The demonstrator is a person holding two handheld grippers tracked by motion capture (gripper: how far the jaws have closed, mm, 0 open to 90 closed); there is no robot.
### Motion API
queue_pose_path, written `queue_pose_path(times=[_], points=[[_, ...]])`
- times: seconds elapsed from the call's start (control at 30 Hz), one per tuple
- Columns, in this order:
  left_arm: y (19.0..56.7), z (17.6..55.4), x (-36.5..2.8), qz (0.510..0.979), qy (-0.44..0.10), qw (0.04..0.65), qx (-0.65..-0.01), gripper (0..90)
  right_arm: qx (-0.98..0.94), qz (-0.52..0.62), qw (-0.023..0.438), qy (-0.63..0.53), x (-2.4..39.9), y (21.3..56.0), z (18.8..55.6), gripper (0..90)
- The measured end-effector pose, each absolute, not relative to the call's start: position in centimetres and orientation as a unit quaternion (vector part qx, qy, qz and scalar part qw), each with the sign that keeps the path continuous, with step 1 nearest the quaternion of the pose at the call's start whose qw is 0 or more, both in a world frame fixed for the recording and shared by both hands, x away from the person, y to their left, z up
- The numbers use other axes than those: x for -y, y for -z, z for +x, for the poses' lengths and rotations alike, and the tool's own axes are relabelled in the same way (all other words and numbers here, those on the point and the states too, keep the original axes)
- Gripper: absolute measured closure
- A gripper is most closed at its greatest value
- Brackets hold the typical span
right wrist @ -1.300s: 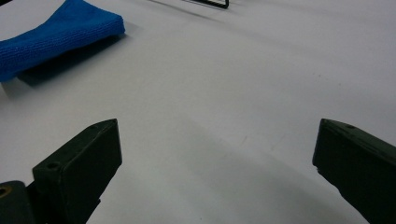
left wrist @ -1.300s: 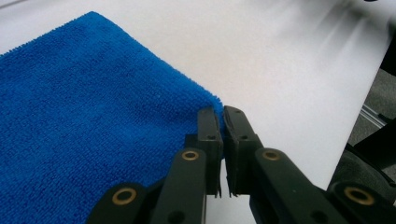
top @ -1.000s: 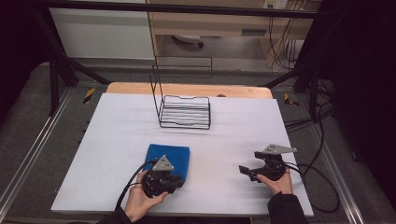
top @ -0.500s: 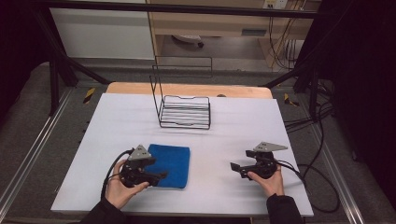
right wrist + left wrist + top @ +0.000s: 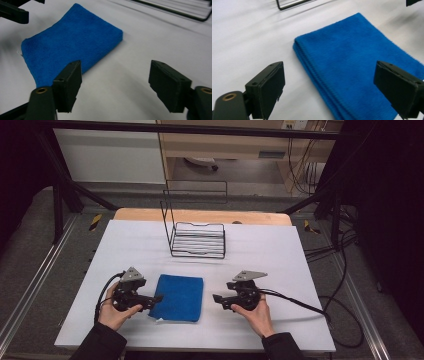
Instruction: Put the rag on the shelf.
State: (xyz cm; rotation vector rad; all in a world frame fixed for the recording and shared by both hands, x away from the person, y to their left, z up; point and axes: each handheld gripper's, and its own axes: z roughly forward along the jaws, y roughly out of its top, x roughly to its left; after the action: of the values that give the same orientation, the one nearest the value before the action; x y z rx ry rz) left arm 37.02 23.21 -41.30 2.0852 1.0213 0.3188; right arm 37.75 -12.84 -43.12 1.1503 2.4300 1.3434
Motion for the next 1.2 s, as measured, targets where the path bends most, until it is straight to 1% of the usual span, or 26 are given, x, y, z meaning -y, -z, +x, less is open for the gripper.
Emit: queue_pose_path(times=[0.07, 0.13, 0.17, 0.23, 0.4, 0.5, 0.53, 0.57, 0.7, 0.73, 0.8, 0.83, 0.87, 0.9, 0.93, 1.03, 1.2], points=[[41.5, 37.2, -23.6, 0.819, -0.126, 0.389, -0.403, 8.8, -0.808, 0.381, 0.068, -0.444, 12.3, 43.2, 37.8, 29.7], [41.6, 37.3, -24.0, 0.819, -0.127, 0.389, -0.403, 8.7, -0.808, 0.381, 0.060, -0.444, 11.2, 43.3, 37.9, 33.2], [41.7, 37.3, -24.1, 0.819, -0.129, 0.389, -0.403, 8.8, -0.808, 0.382, 0.056, -0.444, 10.1, 43.5, 37.9, 36.7], [41.7, 37.4, -24.5, 0.816, -0.135, 0.391, -0.403, 9.0, -0.813, 0.379, 0.057, -0.438, 9.1, 43.7, 38.0, 40.8], [41.8, 37.5, -25.2, 0.809, -0.142, 0.393, -0.413, 10.1, -0.820, 0.383, 0.052, -0.423, 7.2, 44.5, 38.1, 52.6], [41.8, 37.6, -25.4, 0.805, -0.142, 0.394, -0.419, 10.7, -0.823, 0.390, 0.052, -0.409, 6.6, 44.9, 38.1, 58.4], [41.8, 37.6, -25.5, 0.805, -0.144, 0.394, -0.420, 10.7, -0.823, 0.390, 0.052, -0.409, 6.6, 44.9, 38.1, 58.4], [41.8, 37.6, -25.6, 0.804, -0.144, 0.394, -0.421, 11.1, -0.823, 0.396, 0.047, -0.404, 6.4, 45.1, 38.1, 61.7], [41.8, 37.7, -25.6, 0.803, -0.147, 0.394, -0.421, 11.4, -0.818, 0.409, 0.042, -0.403, 6.1, 45.4, 38.0, 68.0], [41.8, 37.7, -25.6, 0.804, -0.147, 0.393, -0.421, 11.4, -0.818, 0.409, 0.042, -0.403, 6.1, 45.4, 38.0, 68.0], [41.8, 37.7, -25.6, 0.804, -0.147, 0.392, -0.423, 11.5, -0.812, 0.417, 0.038, -0.408, 6.0, 45.5, 37.9, 74.5], [41.8, 37.7, -25.7, 0.804, -0.147, 0.392, -0.422, 11.5, -0.810, 0.419, 0.036, -0.410, 5.9, 45.5, 37.9, 76.7], [41.8, 37.7, -25.7, 0.804, -0.147, 0.391, -0.422, 11.5, -0.810, 0.419, 0.036, -0.410, 5.9, 45.5, 37.9, 76.7], [41.9, 37.7, -25.7, 0.804, -0.148, 0.390, -0.423, 11.5, -0.807, 0.421, 0.036, -0.411, 5.8, 45.6, 37.8, 79.2], [41.9, 37.7, -25.6, 0.804, -0.148, 0.390, -0.423, 11.6, -0.806, 0.423, 0.036, -0.413, 5.8, 45.5, 37.8, 83.5], [41.9, 37.7, -25.6, 0.804, -0.147, 0.391, -0.424, 11.7, -0.804, 0.425, 0.036, -0.416, 5.9, 45.2, 37.7, 86.0], [41.7, 37.6, -25.4, 0.802, -0.146, 0.395, -0.424, 11.7, -0.808, 0.419, 0.043, -0.411, 6.8, 43.7, 37.6, 86.6]])
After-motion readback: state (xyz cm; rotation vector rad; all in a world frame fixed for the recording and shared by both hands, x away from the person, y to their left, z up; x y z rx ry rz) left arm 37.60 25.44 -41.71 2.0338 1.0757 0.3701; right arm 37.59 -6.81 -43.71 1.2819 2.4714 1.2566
